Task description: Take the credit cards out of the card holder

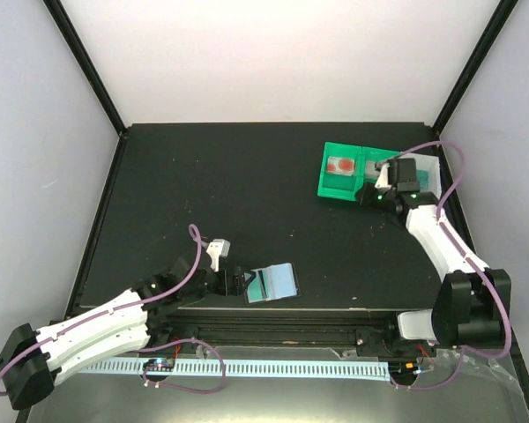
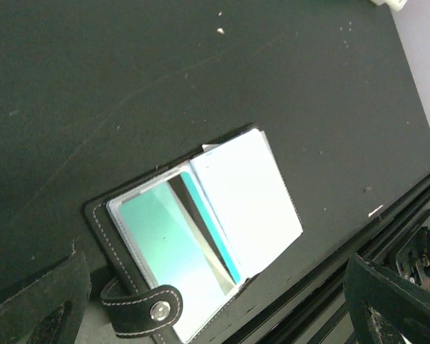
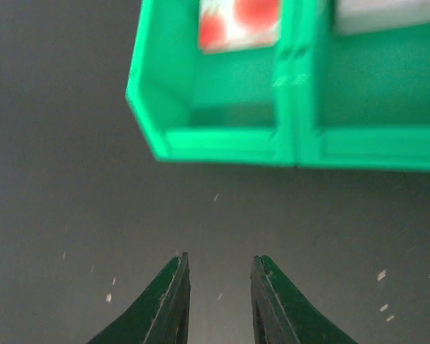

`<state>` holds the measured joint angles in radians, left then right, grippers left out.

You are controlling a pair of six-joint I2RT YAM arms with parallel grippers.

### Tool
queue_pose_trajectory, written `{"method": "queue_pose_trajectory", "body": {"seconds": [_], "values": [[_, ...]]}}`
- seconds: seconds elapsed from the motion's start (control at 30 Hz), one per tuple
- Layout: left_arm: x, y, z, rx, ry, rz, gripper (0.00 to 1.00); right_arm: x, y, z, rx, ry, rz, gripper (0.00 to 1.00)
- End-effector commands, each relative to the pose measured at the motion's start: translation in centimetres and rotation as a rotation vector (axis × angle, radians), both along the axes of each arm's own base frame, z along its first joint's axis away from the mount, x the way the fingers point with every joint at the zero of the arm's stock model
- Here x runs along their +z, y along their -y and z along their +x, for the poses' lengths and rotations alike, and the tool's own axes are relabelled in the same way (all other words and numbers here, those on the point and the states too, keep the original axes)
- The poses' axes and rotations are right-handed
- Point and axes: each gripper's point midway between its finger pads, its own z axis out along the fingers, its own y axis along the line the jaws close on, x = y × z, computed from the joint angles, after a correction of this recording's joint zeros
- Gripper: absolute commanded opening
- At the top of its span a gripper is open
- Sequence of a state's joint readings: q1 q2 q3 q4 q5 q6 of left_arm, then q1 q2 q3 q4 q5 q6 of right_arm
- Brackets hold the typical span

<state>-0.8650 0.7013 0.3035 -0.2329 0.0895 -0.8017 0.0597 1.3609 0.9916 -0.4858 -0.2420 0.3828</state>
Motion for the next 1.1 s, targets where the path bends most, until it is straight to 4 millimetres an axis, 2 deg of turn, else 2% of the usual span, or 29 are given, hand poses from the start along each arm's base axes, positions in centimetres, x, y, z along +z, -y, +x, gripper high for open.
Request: {"method": "queue_pose_trajectory", "body": {"seconds": [0.0,0.13,0.33,0.6,0.87,1.07], "values": [[0.1,0.3,-0.2,0.006,-0.027,-0.056,0.98,-1.0,-4.0,-2.7,0.115,-0.005,0.021,0.25],[0.0,0.6,-0.3,-0.005,-0.032,-0.079,0.98,-2.7,-7.1,-5.5,0.203,-0.018,0.052,0.25],[-0.6,0.7,-0.4,-0.016,-0.048,-0.056,0.97,-5.8,-10.0,-9.6,0.284,-0.074,0.118,0.25],[-1.3,1.4,-1.0,-0.084,-0.08,-0.011,0.92,-7.6,-13.2,-14.2,0.363,-0.101,0.188,0.26],[-2.7,1.7,-1.2,-0.094,-0.124,0.01,0.86,-7.9,-16.1,-16.3,0.428,-0.121,0.229,0.27],[-3.9,1.4,-0.9,-0.079,-0.116,0.011,0.7,-7.7,-19.5,-17.2,0.493,-0.121,0.234,0.27]]}}
